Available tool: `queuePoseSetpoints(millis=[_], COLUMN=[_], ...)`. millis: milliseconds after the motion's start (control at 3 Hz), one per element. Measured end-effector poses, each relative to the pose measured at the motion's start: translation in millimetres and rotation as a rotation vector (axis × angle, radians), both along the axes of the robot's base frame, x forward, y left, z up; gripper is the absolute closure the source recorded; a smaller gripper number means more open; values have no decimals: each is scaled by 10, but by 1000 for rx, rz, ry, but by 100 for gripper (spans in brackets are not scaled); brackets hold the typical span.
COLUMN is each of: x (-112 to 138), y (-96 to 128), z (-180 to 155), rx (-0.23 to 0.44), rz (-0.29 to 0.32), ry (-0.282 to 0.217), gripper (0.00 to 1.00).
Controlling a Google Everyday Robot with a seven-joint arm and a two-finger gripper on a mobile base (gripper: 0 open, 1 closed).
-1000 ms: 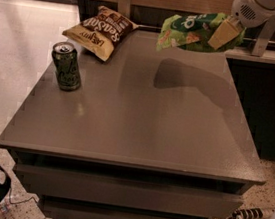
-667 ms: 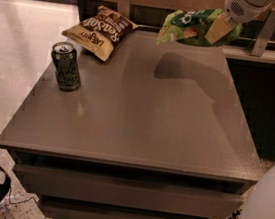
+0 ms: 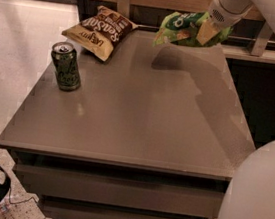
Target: Move green rice chip bag near brown chip bag
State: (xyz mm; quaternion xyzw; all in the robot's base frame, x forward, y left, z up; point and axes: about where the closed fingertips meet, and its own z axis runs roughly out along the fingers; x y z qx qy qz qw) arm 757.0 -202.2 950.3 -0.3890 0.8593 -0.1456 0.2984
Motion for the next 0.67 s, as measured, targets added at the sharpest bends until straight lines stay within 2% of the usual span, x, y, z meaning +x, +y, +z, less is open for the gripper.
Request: queuePoseSetpoints(millis=[667], x=[197], y=[467], z=[-435], rx=[-76], rz=[65], ry=[-55], gripper=[100])
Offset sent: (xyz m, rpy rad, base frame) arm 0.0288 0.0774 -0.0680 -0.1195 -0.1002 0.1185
